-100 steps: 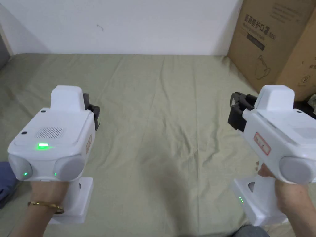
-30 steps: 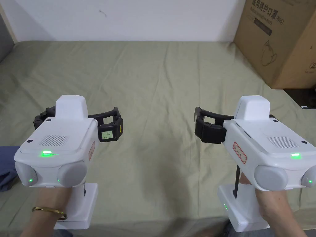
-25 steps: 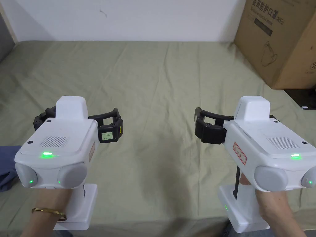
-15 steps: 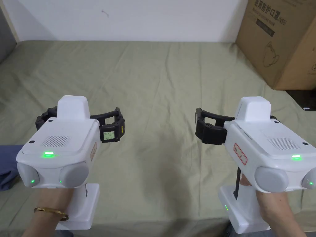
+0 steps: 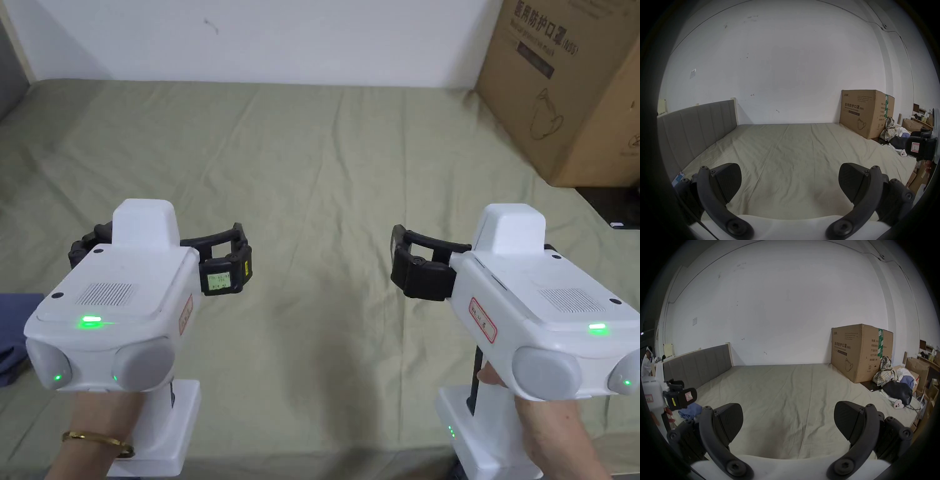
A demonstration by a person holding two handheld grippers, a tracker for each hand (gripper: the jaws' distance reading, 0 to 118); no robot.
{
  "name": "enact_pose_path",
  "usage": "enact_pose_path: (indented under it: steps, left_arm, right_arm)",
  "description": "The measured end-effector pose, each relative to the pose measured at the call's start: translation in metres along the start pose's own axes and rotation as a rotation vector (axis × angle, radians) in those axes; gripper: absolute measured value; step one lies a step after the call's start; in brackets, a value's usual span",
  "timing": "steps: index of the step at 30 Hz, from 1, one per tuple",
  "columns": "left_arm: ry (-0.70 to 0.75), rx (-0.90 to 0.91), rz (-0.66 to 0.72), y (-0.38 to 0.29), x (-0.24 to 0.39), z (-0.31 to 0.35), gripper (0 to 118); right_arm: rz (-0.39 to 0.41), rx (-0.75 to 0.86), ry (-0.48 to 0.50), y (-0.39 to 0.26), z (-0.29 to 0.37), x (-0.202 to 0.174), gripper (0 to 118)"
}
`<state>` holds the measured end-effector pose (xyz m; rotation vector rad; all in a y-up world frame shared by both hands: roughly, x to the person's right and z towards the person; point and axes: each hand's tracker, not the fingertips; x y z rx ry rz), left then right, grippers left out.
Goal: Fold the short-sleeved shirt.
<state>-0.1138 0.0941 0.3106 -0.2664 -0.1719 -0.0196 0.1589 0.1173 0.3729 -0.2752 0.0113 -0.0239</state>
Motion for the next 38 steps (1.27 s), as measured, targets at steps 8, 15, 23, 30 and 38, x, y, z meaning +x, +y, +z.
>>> enact_pose_path:
  steps: [8,15,23,30,38]
  left_arm:
    - [0.048,-0.438,0.099,-0.062,0.006,-0.006,118]
    - [0.043,-0.596,0.124,-0.116,0.014,0.008,118]
    - [0.058,-0.596,0.111,-0.114,0.011,0.001,118]
    - [0.036,-0.574,0.141,-0.099,-0.005,-0.039,118]
    - [0.149,-0.553,0.219,-0.069,-0.028,-0.175,118]
  right_arm:
    - [-0.028,-0.497,-0.131,-0.003,-0.022,-0.017,115]
    - [-0.142,-0.739,-0.020,-0.031,-0.013,-0.039,113]
    - [-0.104,-0.738,-0.089,-0.049,-0.035,-0.030,112]
    - [-0.233,-0.835,-0.024,-0.073,-0.072,-0.009,112]
    - [-0.162,-0.704,-0.224,-0.084,-0.199,0.030,112]
